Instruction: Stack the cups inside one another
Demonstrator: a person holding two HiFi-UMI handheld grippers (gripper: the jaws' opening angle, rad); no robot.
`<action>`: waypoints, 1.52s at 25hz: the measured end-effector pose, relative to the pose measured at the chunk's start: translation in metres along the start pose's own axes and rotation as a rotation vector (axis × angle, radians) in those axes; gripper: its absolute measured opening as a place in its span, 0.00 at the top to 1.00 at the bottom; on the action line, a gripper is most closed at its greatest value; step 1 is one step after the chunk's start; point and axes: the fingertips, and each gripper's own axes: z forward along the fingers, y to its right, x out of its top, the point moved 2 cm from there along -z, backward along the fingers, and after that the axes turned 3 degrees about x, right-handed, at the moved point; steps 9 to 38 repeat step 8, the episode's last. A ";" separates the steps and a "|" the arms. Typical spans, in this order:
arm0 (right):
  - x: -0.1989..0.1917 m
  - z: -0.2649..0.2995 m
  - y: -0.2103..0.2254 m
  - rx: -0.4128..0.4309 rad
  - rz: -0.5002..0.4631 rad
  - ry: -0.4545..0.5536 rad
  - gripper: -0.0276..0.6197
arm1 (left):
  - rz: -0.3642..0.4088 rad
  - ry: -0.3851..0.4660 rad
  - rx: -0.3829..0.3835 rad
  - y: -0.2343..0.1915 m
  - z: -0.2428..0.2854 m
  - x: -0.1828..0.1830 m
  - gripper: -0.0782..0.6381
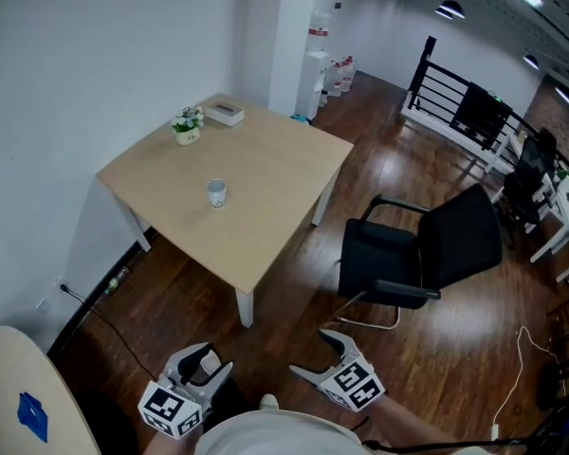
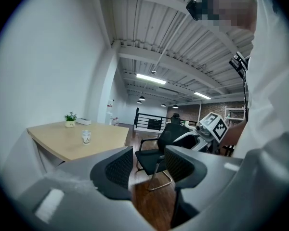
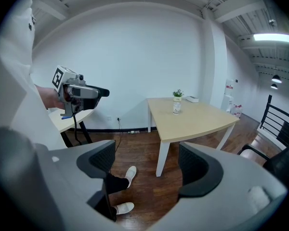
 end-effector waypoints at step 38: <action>-0.010 -0.010 0.000 -0.023 -0.005 -0.003 0.33 | 0.010 0.014 -0.023 0.012 0.001 -0.002 0.59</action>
